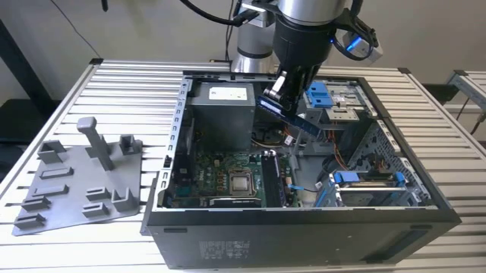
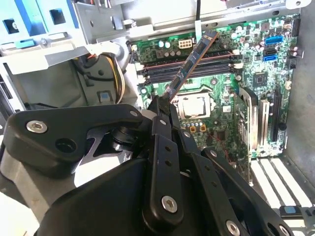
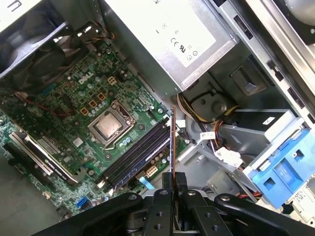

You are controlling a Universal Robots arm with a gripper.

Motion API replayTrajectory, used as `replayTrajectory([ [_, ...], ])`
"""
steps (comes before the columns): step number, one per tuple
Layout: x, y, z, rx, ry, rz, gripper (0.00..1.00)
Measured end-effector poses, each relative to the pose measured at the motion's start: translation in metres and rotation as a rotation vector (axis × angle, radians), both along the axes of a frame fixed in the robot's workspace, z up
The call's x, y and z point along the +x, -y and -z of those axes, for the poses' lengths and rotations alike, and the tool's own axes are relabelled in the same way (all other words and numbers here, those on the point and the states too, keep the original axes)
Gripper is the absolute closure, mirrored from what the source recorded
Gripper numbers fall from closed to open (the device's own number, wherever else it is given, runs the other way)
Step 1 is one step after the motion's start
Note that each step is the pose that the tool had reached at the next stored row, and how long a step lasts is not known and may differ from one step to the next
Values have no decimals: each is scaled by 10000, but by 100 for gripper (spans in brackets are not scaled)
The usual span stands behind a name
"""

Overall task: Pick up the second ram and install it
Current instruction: 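Insert the second ram into the second slot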

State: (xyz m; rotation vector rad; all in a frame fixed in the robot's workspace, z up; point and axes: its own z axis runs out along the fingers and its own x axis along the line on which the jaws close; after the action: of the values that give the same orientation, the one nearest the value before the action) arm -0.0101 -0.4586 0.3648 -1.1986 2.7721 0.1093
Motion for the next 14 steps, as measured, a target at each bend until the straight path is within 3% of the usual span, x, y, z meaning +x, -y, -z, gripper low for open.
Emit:
replayTrajectory([
  [14, 0, 0, 34, -11, 0, 1997, 86],
])
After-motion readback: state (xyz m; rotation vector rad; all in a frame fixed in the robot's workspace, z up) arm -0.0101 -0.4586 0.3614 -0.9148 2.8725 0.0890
